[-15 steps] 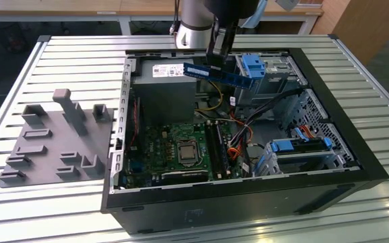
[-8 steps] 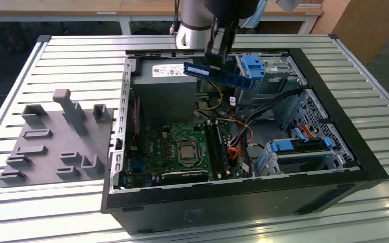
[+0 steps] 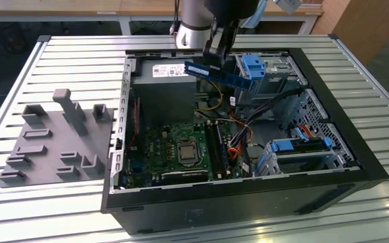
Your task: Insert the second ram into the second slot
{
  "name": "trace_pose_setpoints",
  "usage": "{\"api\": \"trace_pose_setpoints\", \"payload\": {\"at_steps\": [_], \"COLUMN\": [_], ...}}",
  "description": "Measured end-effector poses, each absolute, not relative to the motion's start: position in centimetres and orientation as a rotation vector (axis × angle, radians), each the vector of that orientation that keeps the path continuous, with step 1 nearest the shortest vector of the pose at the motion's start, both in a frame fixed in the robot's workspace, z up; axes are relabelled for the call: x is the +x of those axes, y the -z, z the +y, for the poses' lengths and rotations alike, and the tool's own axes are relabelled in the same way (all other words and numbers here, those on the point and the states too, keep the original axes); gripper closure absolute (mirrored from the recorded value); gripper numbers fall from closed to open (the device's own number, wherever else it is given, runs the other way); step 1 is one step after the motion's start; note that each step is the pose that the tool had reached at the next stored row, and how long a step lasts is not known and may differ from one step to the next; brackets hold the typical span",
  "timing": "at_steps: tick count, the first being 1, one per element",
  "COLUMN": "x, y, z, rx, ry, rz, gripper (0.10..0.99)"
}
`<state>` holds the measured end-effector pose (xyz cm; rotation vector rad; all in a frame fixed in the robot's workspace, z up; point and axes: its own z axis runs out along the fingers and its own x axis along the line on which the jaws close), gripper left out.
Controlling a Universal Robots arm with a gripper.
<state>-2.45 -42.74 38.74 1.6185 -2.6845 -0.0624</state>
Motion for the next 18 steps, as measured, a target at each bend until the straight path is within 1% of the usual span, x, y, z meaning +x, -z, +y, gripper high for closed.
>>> {"api": "trace_pose_setpoints", "payload": {"at_steps": [18], "x": [-2.45], "y": [-38.73], "z": [-42.74], "rx": [1.494], "ry": [0.062], "rz": [-2.758], "gripper": [0.949]}}
